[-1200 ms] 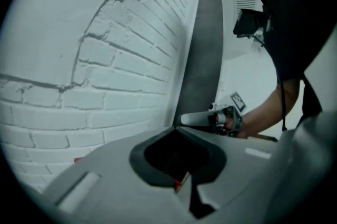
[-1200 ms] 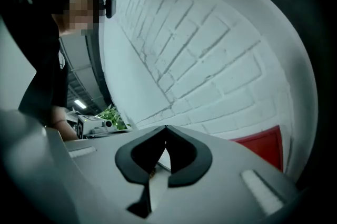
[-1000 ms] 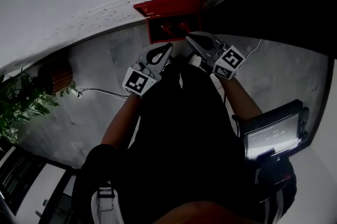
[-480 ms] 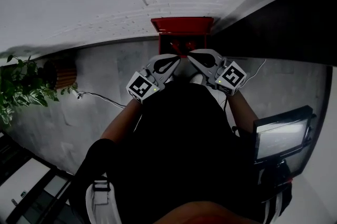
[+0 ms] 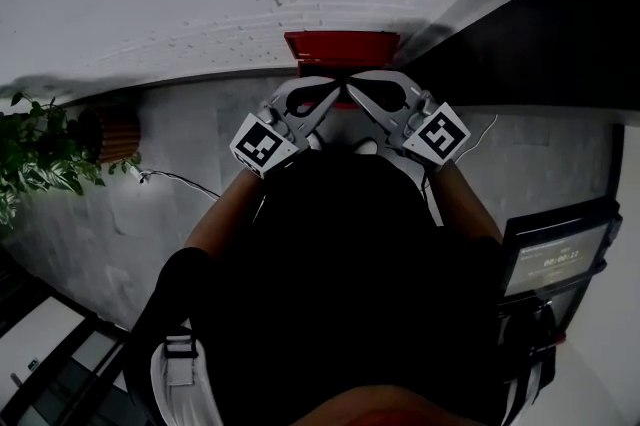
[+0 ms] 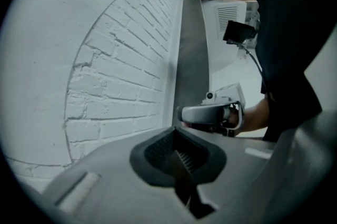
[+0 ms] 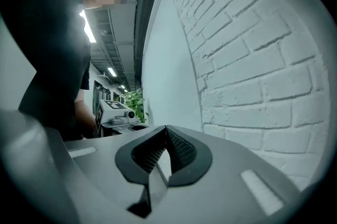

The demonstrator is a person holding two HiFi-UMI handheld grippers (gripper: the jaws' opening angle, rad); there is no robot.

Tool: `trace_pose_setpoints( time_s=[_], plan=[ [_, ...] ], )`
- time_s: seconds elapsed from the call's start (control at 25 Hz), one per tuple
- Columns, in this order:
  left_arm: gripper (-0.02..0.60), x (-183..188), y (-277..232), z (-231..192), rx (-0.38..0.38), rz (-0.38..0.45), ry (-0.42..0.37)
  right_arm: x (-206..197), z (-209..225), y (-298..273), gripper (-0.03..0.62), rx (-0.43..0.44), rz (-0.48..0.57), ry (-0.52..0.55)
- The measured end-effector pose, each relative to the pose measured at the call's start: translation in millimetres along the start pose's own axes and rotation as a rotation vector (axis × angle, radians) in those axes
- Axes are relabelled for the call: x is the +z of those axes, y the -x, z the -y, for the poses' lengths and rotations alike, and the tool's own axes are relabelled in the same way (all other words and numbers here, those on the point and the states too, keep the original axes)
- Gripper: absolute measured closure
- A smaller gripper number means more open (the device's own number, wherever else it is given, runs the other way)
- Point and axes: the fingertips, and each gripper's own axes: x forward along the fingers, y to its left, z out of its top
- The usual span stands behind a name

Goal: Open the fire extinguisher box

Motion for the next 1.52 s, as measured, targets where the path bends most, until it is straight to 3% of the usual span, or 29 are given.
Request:
trace_pose_setpoints(
  time_s=[0.48,1.52],
  plan=[
    [0.58,3,-5,-7,0.01,-0.003,-0.05,0,7,-6,0.585,-0.018,0.0,-0.001],
    [0.58,-1,-7,-4,-0.002,-0.009,-0.031,-16,10,0,0.585,-0.068,0.004,-0.043]
  ],
)
